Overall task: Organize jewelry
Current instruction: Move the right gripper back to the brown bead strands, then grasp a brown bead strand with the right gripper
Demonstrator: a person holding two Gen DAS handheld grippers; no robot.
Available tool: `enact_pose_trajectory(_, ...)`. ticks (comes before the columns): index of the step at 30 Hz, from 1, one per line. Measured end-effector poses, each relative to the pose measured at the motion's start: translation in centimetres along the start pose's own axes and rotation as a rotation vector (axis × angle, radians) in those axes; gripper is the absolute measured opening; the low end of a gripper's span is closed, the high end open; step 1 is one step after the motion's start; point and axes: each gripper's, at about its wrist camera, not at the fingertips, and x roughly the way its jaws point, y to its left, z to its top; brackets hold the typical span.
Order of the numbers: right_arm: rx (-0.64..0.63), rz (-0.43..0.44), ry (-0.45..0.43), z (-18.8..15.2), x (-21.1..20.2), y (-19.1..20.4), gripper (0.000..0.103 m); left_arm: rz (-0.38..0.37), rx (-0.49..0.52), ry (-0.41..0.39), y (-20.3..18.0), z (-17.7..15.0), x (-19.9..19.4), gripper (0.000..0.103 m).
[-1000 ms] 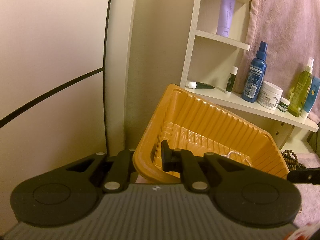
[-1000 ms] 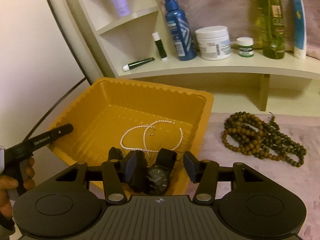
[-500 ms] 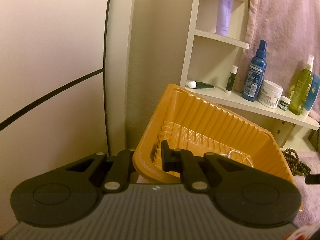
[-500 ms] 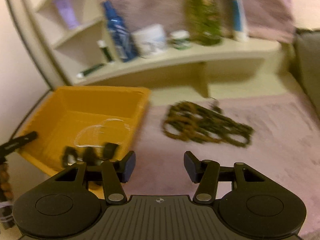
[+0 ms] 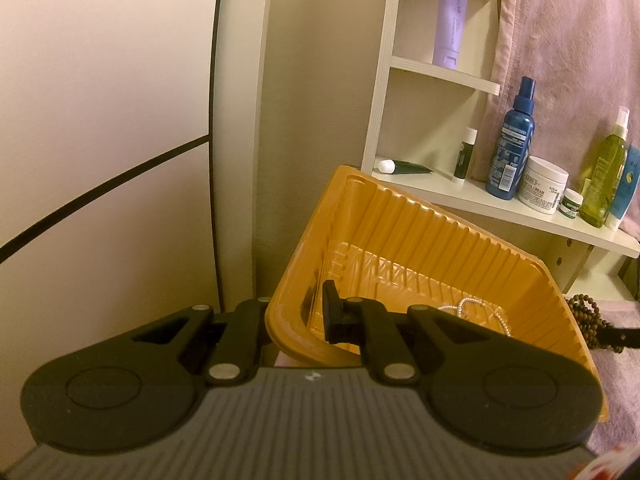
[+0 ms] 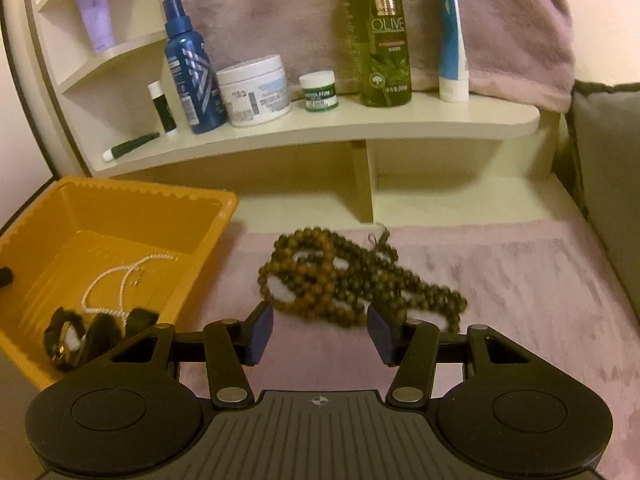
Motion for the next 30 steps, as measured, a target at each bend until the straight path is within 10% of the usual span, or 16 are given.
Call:
enact_pose_trajectory(8, -0.047, -0.005, -0.006, 0.8, 2.4, 0.4, 0.042, 0.004, -0.001, 0.005, 0.1, 0.0, 0.2, 0.010)
enact_pose_trajectory(16, -0.089, 0.026, -0.040, 0.8, 1.6, 0.6, 0.007, 0.006, 0.001, 0.005, 0.0, 0.1, 0.2, 0.010)
enact_pose_trajectory(30, -0.065, 0.098, -0.260, 5.4, -8.2, 0.7, 0.007, 0.005, 0.004, -0.001, -0.1, 0.2, -0.1, 0.010)
